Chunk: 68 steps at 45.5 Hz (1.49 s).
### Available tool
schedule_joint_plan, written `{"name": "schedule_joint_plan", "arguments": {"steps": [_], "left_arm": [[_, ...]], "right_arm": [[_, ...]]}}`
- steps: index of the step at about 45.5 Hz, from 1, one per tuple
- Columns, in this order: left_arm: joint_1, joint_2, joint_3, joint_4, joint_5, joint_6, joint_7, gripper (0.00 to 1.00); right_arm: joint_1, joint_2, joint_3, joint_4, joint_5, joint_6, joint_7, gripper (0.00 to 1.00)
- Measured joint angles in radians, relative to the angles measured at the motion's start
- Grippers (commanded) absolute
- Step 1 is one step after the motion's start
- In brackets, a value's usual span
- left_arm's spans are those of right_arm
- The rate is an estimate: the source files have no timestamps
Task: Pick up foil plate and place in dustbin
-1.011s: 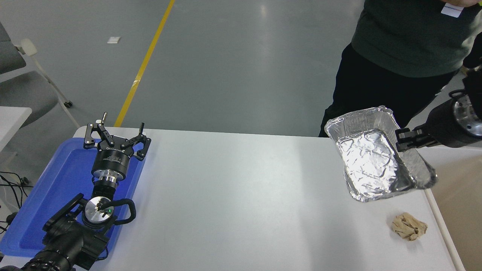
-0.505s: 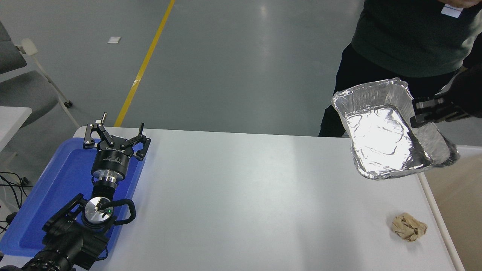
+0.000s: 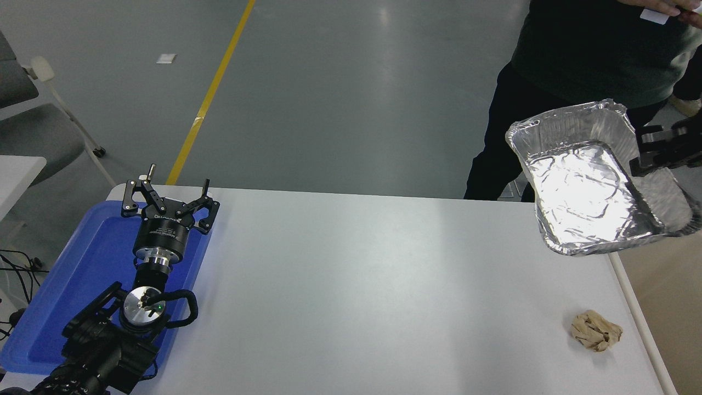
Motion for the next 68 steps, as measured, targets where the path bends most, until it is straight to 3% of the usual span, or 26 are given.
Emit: {"name": "schedule_joint_plan", "arguments": {"steps": [20, 36, 53, 68], "left_arm": [[0.001, 0.0, 0.0, 0.0, 0.0, 0.0, -0.002, 1.0], [0.001, 0.0, -0.001, 0.0, 0.0, 0.001, -0.002, 1.0], [0.001, 0.0, -0.001, 0.0, 0.0, 0.001, -0.003, 1.0], [0.001, 0.0, -0.002, 0.0, 0.0, 0.001, -0.003, 1.0]], "right_arm": [[-0.099, -0.334, -0.028, -0.224, -0.204, -0.01, -0.05, 0.0], [-0.344, -0.53, 0.093, -0.521, -0.269, -0.018, -0.056, 0.0], [-0.648, -0.611, 0.228, -0.665, -0.277, -0.112, -0.05, 0.0], [-1.018, -0.604, 0.442, -0.75, -0.266, -0.27, -0.048, 0.0]]}}
